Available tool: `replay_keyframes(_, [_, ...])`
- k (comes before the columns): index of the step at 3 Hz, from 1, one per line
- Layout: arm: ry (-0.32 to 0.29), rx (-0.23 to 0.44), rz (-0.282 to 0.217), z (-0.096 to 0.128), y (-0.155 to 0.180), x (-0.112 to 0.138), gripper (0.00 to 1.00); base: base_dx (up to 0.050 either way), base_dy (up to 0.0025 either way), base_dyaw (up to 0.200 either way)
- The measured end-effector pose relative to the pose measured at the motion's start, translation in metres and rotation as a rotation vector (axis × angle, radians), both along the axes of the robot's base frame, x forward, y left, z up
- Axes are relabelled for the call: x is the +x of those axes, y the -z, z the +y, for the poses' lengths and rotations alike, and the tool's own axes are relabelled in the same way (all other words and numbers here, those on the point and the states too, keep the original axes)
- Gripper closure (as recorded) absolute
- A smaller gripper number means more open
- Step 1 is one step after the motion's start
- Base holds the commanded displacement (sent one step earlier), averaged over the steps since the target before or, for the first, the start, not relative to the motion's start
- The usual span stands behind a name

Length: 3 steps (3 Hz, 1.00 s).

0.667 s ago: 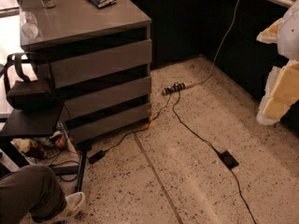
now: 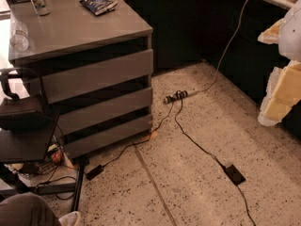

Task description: Pick 7up can

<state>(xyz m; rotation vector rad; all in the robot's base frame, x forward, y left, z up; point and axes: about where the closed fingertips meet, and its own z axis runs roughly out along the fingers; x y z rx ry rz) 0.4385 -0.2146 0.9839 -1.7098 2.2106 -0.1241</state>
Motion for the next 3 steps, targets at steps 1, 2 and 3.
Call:
replay_keyframes(1, [0.0, 0.0, 0.0, 0.0, 0.0, 0.0, 0.0, 0.05, -0.00001, 0.0])
replay_keyframes(2, [0.0, 0.0, 0.0, 0.0, 0.0, 0.0, 0.0, 0.05, -0.00004, 0.001])
replay_keyframes(3, [0.0, 0.0, 0.0, 0.0, 0.0, 0.0, 0.0, 0.049, -0.00002, 0.0])
